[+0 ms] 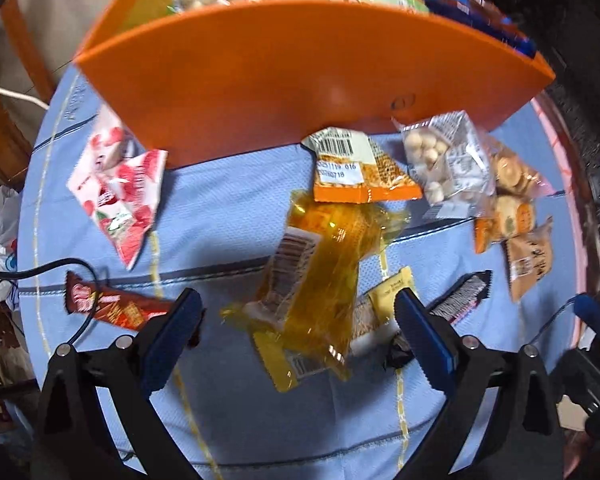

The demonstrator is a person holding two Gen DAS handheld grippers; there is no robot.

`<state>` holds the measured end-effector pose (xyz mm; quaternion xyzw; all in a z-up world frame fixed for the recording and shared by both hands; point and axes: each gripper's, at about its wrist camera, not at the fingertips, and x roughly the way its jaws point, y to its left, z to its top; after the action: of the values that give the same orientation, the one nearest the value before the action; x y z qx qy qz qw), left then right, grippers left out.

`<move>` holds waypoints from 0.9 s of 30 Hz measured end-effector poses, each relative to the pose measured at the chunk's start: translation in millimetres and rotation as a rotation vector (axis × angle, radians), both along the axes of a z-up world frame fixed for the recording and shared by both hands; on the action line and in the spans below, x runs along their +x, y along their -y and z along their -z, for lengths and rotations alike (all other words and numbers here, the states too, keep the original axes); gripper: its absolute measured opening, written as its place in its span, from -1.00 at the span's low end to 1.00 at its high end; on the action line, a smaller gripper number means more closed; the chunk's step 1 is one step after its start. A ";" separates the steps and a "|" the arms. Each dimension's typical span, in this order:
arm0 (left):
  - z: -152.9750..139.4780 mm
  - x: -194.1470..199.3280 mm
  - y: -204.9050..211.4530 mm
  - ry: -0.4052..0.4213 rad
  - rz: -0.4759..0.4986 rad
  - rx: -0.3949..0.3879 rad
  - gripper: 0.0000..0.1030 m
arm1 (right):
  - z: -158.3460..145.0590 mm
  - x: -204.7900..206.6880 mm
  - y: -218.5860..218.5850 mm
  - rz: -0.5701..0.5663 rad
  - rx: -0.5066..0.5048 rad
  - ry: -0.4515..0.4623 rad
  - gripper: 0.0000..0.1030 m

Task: Organize snacks
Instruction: 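Grasp the yellow bread bag with the left tool while the right tool grasps the round rice-cake pack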

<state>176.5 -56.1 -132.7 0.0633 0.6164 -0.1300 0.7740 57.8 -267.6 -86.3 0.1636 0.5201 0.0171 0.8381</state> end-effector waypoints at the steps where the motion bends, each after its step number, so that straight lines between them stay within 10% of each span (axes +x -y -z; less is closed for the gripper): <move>1: 3.9 1.1 3.7 0.009 0.009 0.005 0.82 | 0.9 -0.6 1.5 0.002 0.000 -0.009 0.72; 4: 4.5 3.1 9.0 0.015 0.022 0.047 0.15 | 2.8 -1.5 8.4 0.012 -0.003 -0.039 0.72; 9: -9.7 0.8 -1.5 0.038 0.004 0.010 -0.26 | 5.7 2.8 28.8 0.072 -0.105 -0.017 0.72; 27: 10.6 -4.8 -22.9 -0.032 -0.053 0.010 -0.01 | 57.3 84.4 35.5 -0.071 -0.269 -0.080 0.72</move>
<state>171.8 -33.2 -143.3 0.0486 0.6310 -0.1071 0.7668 142.3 -303.1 -143.6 0.0320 0.5560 -0.0297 0.8300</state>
